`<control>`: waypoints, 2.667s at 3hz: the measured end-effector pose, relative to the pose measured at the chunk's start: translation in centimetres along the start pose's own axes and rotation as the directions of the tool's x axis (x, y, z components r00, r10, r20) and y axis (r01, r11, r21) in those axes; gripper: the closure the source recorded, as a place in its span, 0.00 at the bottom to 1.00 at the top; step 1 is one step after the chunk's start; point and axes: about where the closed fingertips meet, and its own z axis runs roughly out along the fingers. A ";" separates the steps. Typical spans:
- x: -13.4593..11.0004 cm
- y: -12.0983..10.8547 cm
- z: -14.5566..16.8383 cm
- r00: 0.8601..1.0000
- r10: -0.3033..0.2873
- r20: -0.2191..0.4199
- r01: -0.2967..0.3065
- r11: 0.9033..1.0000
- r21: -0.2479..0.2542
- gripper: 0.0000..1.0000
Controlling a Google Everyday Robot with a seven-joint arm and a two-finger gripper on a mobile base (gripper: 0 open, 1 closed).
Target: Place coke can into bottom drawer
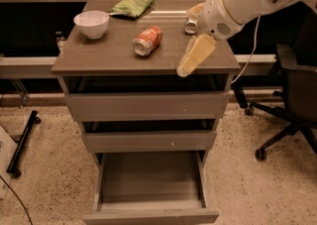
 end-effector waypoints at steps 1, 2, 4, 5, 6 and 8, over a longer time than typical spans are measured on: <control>-1.4 -4.6 3.8 0.997 0.029 0.078 -0.033 0.998 0.052 0.00; -1.5 -4.6 3.9 0.996 0.029 0.079 -0.033 0.998 0.052 0.00; -1.1 -6.9 7.1 0.984 0.121 0.131 -0.135 0.985 0.105 0.00; -0.4 -8.5 9.4 0.967 0.190 0.172 -0.212 0.970 0.119 0.00; 0.1 -9.8 11.8 0.943 0.261 0.206 -0.289 0.950 0.121 0.00; -0.4 -12.1 17.3 0.914 0.326 0.244 -0.353 0.932 0.077 0.00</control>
Offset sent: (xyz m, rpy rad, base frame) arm 0.0798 0.0291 -0.0048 0.1133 -0.0535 -0.0577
